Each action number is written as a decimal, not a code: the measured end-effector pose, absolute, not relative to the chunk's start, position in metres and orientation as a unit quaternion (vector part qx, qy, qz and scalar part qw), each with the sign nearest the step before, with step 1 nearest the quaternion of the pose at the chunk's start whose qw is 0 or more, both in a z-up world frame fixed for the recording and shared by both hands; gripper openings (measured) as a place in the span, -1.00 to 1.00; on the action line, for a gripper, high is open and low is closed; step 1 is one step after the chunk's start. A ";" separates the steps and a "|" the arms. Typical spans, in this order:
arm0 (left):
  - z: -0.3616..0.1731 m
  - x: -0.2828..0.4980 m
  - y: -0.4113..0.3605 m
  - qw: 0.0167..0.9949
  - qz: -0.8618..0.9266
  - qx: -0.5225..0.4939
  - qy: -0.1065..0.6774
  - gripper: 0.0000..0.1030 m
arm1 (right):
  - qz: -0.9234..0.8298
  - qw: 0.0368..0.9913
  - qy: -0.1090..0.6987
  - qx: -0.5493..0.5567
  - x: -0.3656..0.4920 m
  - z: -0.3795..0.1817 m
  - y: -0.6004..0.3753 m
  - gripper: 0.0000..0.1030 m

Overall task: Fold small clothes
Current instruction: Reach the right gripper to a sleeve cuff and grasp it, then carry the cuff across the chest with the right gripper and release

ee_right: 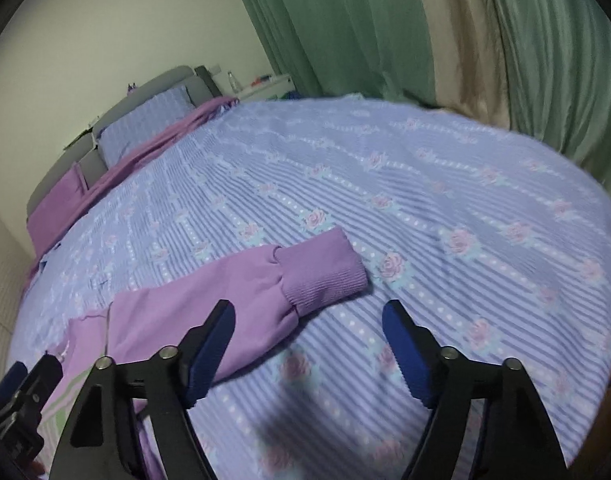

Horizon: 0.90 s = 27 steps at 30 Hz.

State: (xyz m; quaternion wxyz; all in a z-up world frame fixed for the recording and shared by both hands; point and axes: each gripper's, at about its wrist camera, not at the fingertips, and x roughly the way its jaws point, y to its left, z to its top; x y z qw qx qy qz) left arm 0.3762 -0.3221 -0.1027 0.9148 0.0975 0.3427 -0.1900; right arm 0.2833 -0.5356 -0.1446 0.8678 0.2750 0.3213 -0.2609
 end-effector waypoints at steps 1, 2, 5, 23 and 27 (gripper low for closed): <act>-0.106 0.379 -0.324 0.915 -0.184 0.100 0.344 1.00 | -0.257 0.866 0.325 0.281 0.286 -0.148 -0.538 0.33; -0.107 0.380 -0.323 0.916 -0.183 0.102 0.343 1.00 | -0.255 0.864 0.328 0.286 0.289 -0.153 -0.541 0.31; -0.113 0.385 -0.320 0.917 -0.171 0.106 0.343 1.00 | -0.248 0.858 0.336 0.298 0.298 -0.165 -0.550 0.20; -0.107 0.387 -0.183 0.923 -0.065 0.047 0.375 1.00 | -0.207 0.919 0.311 0.125 0.329 -0.090 -0.492 -0.52; -0.092 0.383 -0.142 0.926 -0.049 0.013 0.373 1.00 | -0.177 0.942 0.284 0.018 0.346 -0.036 -0.433 -0.52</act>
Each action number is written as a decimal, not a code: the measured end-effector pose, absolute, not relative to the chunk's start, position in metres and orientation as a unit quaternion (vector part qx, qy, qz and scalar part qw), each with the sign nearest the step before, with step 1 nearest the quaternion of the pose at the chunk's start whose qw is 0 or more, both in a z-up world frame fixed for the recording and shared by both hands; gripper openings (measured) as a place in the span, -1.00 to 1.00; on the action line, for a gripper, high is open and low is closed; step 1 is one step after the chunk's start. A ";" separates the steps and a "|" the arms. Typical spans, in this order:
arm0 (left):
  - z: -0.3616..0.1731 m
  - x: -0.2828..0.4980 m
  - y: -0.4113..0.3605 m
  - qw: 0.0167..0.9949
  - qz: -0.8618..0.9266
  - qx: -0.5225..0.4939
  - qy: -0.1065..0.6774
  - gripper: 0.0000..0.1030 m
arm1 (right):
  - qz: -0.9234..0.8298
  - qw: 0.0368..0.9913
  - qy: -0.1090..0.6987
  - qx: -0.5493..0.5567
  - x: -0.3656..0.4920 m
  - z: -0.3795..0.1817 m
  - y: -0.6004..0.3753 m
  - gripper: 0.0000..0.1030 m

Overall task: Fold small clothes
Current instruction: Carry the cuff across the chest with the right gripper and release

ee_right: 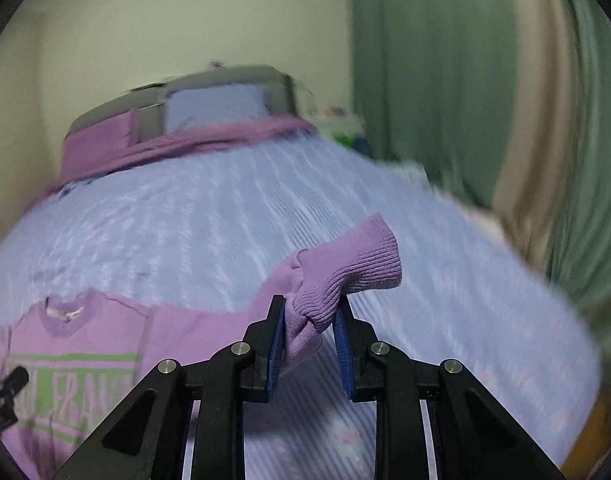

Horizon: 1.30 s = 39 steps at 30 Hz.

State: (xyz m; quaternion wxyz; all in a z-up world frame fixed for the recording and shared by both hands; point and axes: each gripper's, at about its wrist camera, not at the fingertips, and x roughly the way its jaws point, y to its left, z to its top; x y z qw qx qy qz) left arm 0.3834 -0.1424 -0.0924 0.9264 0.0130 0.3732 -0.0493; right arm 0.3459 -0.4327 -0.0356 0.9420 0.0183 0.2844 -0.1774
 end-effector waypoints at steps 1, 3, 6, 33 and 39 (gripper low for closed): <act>-0.087 0.383 -0.130 0.926 -0.046 0.004 0.374 1.00 | -0.169 0.945 0.281 0.004 0.350 -0.028 -0.421 -0.52; -0.079 0.383 -0.114 0.928 -0.034 -0.005 0.370 1.00 | -0.143 0.950 0.275 -0.034 0.361 -0.011 -0.388 -0.52; -0.068 0.376 -0.078 0.937 -0.005 -0.013 0.350 1.00 | -0.107 0.950 0.277 -0.094 0.377 -0.003 -0.330 -0.52; -0.106 0.362 0.048 0.927 0.061 -0.013 0.371 1.00 | 0.114 0.909 0.384 -0.115 0.383 -0.115 -0.133 0.43; -0.106 0.375 0.019 0.920 -0.044 -0.017 0.388 1.00 | 0.055 0.930 0.356 -0.068 0.329 -0.088 -0.194 0.51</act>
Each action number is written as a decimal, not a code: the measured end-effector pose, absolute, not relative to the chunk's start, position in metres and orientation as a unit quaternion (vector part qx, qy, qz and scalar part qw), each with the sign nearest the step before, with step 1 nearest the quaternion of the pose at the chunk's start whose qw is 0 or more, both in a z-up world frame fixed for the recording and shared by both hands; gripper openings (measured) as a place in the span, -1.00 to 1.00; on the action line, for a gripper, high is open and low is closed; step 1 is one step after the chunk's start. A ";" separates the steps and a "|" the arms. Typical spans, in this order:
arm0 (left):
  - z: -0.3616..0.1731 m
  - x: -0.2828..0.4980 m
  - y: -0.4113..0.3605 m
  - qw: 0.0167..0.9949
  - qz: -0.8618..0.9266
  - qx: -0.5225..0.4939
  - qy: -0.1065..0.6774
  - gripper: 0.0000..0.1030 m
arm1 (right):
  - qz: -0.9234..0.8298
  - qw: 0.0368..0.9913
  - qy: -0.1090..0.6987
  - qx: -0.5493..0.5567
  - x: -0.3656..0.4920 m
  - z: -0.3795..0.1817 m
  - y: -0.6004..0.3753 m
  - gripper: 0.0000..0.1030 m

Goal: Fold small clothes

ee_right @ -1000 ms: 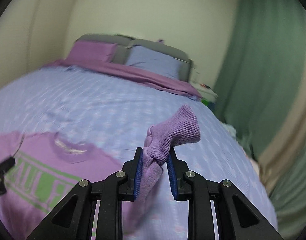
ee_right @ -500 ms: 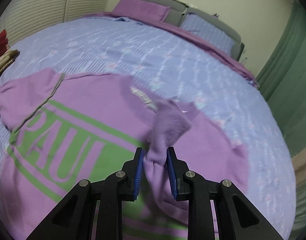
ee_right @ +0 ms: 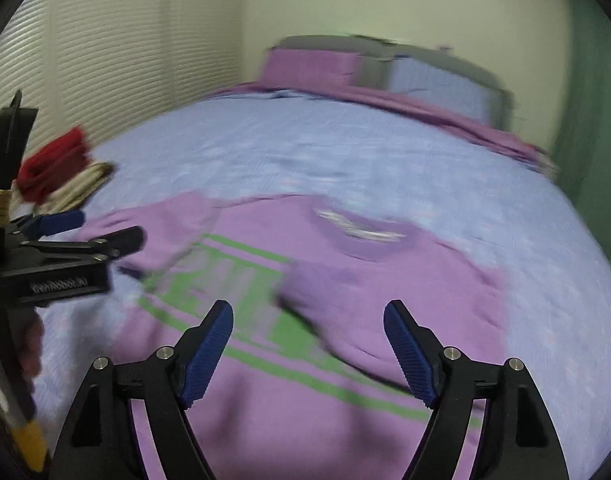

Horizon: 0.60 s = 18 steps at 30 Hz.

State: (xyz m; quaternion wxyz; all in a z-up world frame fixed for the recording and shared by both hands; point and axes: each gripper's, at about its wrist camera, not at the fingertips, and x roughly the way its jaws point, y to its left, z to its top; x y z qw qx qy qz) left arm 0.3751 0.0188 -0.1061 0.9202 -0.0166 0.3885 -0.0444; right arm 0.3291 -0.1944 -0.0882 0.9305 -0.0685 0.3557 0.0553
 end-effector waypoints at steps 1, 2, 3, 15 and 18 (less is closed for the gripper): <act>-0.108 0.379 0.010 0.916 -0.070 -0.021 0.394 1.00 | 0.025 0.931 0.357 -0.067 0.324 -0.091 -0.208 0.52; -0.111 0.384 0.001 0.911 -0.095 -0.025 0.402 0.98 | -0.014 0.930 0.361 -0.066 0.320 -0.096 -0.225 0.52; -0.114 0.389 -0.008 0.905 -0.113 -0.028 0.409 0.92 | -0.038 0.928 0.364 -0.061 0.318 -0.101 -0.237 0.51; -0.170 0.445 -0.076 0.824 -0.182 -0.143 0.517 0.53 | -0.101 0.906 0.411 0.022 0.312 -0.153 -0.331 0.51; -0.181 0.454 -0.078 0.818 -0.161 -0.174 0.525 0.52 | -0.092 0.906 0.412 0.031 0.314 -0.158 -0.337 0.51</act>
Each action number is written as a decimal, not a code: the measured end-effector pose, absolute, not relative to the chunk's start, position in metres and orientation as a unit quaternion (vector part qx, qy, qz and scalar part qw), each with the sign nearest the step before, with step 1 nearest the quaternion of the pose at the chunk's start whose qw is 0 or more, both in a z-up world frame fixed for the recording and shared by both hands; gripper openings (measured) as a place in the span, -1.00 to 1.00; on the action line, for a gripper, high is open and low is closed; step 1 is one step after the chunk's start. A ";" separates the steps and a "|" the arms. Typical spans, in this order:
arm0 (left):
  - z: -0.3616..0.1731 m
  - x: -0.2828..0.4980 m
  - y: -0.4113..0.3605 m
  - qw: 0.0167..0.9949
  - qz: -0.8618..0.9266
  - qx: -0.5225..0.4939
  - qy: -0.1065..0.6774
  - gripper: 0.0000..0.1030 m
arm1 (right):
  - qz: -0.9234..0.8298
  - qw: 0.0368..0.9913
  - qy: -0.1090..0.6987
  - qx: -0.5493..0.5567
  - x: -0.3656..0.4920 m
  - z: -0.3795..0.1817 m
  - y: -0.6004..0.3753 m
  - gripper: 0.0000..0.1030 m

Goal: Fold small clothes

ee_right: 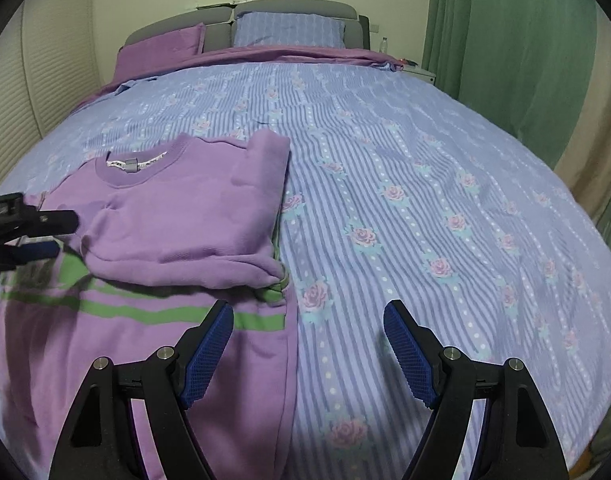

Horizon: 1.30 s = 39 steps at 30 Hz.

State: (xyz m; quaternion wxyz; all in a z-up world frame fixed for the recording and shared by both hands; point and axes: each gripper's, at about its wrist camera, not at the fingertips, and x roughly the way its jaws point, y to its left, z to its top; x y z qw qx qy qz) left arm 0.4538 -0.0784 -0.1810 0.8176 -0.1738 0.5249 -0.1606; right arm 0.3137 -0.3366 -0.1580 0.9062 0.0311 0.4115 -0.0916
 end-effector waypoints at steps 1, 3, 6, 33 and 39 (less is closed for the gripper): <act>-0.182 0.456 -0.081 0.819 -0.156 -0.176 0.524 0.50 | -0.087 0.907 0.412 0.033 0.316 -0.160 -0.337 0.51; -0.182 0.460 -0.084 0.823 -0.149 -0.172 0.520 0.25 | -0.081 0.906 0.413 0.036 0.321 -0.164 -0.337 0.51; -0.178 0.464 -0.088 0.828 -0.148 -0.165 0.515 -0.51 | -0.074 0.905 0.417 0.039 0.330 -0.170 -0.338 0.51; -0.143 0.398 -0.021 0.903 -0.084 -0.040 0.419 0.30 | -0.154 0.880 0.448 0.040 0.312 -0.159 -0.332 0.51; -0.105 0.338 0.032 0.922 -0.063 -0.059 0.376 0.65 | -0.088 0.920 0.382 0.010 0.285 -0.101 -0.274 0.51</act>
